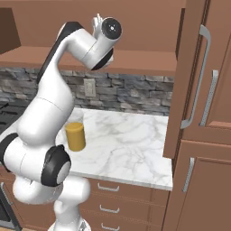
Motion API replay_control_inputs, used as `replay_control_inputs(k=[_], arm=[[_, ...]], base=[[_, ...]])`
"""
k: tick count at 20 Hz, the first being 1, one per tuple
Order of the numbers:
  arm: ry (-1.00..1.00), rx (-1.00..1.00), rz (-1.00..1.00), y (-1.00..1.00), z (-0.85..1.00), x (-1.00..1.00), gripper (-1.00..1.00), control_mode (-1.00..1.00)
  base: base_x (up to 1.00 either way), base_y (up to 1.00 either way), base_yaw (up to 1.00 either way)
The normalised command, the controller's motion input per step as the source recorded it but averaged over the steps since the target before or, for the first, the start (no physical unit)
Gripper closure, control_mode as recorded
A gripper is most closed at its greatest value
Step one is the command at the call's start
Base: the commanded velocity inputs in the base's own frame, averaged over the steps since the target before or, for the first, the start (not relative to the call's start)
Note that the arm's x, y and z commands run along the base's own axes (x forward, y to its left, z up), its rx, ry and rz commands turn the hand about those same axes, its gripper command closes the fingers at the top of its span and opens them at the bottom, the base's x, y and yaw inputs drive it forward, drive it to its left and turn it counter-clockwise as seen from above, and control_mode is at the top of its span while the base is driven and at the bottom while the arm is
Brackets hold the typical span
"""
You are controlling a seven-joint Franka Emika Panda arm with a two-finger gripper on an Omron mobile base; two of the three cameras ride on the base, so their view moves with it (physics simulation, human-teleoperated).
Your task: There is a tray on the dining counter. Grab the cup, mug, and pitcher and place them on the tray. The pitcher may be placed next to the tray if it cannot fit the tray.
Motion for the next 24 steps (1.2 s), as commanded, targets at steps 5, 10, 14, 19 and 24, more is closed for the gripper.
replay_control_inputs(k=[5,10,14,19,24], arm=[[0.00,0.00,0.00,0.00,0.00,0.48,-1.00,-1.00],[0.00,0.00,0.00,0.00,0.00,0.37,-1.00,-1.00],[0.00,0.00,0.00,0.00,-0.04,0.34,-1.00,-1.00],[0.00,0.00,0.00,0.00,-0.12,0.28,-1.00,-1.00],[0.00,0.00,0.00,0.00,-0.11,0.27,-1.00,-1.00]], base=[[0.00,0.00,0.00],[0.00,0.00,0.00],[0.00,0.00,0.00],[0.00,0.00,0.00],[0.00,0.00,0.00]])
